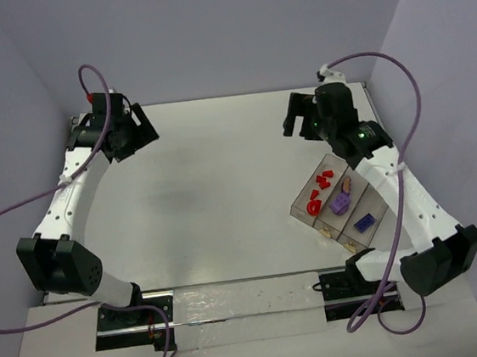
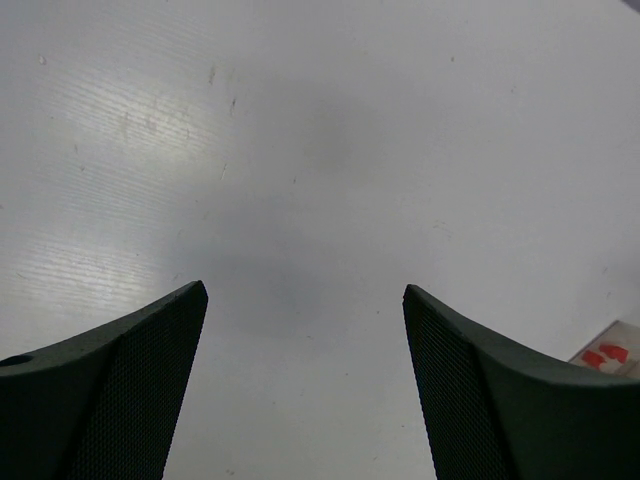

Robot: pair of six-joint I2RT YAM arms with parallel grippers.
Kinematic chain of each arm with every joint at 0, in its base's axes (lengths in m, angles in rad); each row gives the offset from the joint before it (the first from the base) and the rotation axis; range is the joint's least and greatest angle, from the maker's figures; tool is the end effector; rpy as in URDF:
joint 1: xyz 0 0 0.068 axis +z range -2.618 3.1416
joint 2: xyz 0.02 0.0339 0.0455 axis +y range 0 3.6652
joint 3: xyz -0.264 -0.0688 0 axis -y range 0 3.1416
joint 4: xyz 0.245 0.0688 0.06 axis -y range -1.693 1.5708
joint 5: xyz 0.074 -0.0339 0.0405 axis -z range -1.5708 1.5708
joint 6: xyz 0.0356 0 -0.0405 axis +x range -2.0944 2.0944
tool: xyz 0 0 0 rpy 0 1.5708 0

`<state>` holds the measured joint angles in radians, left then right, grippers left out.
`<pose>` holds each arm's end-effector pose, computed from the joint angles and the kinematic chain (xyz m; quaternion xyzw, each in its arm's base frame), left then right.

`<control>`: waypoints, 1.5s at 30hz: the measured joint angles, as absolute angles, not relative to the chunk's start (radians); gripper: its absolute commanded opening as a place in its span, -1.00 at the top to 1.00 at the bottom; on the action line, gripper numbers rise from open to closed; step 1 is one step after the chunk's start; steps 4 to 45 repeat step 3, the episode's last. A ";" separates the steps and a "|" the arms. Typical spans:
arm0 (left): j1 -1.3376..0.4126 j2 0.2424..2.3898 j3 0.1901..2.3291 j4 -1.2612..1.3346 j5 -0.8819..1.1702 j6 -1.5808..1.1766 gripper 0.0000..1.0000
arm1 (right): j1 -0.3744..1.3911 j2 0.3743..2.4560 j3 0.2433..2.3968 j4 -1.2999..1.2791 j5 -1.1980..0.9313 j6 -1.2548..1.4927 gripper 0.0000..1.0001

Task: Sort the legos into containers by color

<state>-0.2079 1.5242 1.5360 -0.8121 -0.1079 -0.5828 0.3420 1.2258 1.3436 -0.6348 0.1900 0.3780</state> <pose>0.3219 -0.0640 0.3616 -0.1924 0.9054 -0.0984 0.3655 0.2488 0.0814 0.3965 0.0632 0.8595 0.0996 0.4974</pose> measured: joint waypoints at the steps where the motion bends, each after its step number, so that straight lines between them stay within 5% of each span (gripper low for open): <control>1: -0.208 1.505 1.535 -0.811 -0.103 -0.586 -0.73 | 0.362 1.243 1.340 -0.620 0.183 0.379 -0.99; 45: -0.208 1.461 1.528 -0.804 -0.090 -0.593 -0.73 | 0.395 1.273 1.330 -0.594 0.170 0.383 -1.00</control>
